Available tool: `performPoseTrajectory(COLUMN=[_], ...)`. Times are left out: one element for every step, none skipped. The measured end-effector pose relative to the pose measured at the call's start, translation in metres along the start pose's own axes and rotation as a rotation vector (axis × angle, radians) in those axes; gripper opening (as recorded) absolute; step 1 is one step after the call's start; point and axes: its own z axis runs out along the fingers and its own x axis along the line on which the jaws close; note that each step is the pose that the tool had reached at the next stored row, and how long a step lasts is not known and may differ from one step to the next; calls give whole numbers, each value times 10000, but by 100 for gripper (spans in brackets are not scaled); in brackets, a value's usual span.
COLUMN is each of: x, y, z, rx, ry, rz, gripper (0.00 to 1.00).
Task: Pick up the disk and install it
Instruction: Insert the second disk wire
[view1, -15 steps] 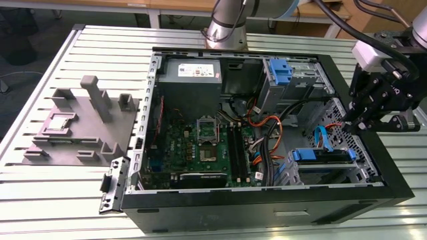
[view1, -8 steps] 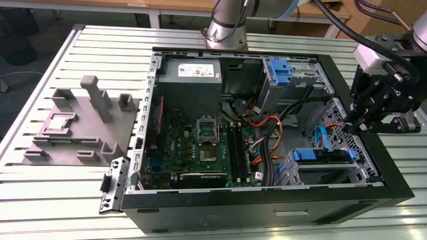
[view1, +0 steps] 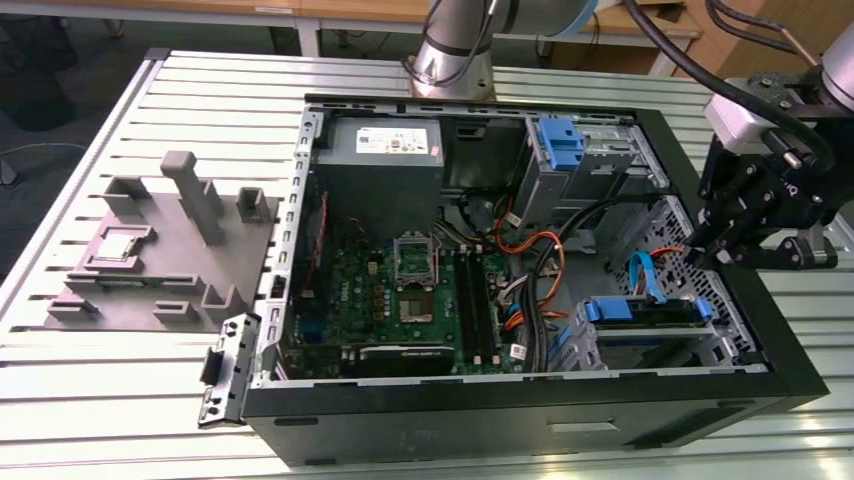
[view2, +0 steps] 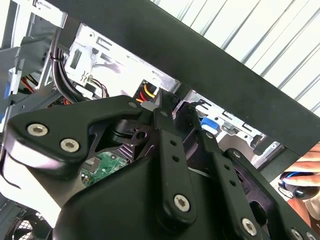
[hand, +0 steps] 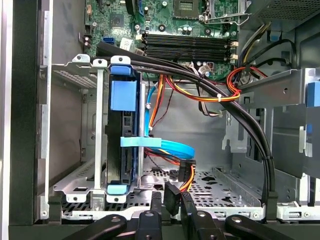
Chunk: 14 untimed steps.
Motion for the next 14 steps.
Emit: performPoseTrajectory(x=[0, 0, -1, 0, 0, 0, 0, 0, 0, 0, 0, 0, -1, -3], y=[0, 0, 3, 11, 19, 28, 36, 38, 38, 38, 38, 38, 38, 37], z=[0, 1, 4, 9, 11, 12, 13, 13, 13, 13, 13, 13, 13, 13], rx=[0, 0, 0, 0, 0, 0, 0, 0, 0, 0, 0, 0, 0, 0], ry=[-1, -1, -3, -6, -4, -2, -2, -2, -2, -1, -1, -1, -2, -2], rz=[0, 0, 0, -1, -1, 0, 0, 0, -1, -1, -1, -1, 0, 1], gripper=[29, 29, 29, 29, 29, 29, 29, 29, 29, 29, 29, 29, 29, 29])
